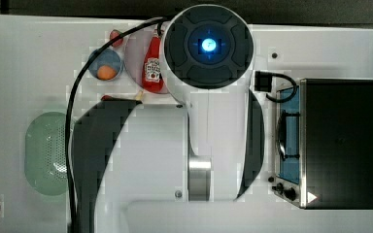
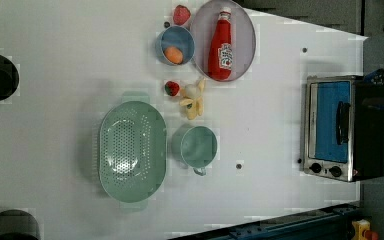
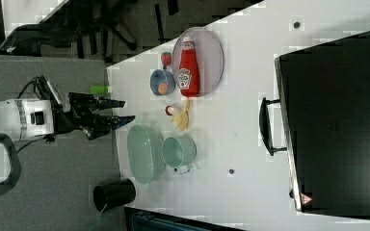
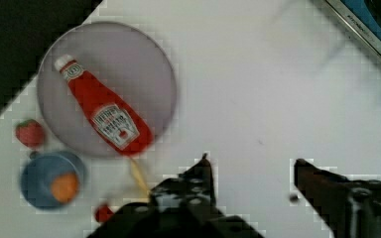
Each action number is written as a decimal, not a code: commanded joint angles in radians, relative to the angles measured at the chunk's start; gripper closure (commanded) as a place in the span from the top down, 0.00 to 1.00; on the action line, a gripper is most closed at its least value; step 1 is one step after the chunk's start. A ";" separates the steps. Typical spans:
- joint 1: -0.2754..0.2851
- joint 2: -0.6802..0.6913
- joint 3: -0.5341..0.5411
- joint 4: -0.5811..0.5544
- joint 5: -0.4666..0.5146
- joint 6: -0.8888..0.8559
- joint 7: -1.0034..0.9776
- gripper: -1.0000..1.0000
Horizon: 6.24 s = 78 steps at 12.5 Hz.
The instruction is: Flap open oven.
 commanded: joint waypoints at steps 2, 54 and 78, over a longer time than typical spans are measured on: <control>-0.026 -0.363 -0.024 -0.239 0.011 -0.125 0.049 0.90; -0.069 0.172 -0.327 -0.474 -0.230 0.650 -1.032 0.18; 0.169 0.481 -0.142 -0.415 -0.877 0.668 0.169 0.18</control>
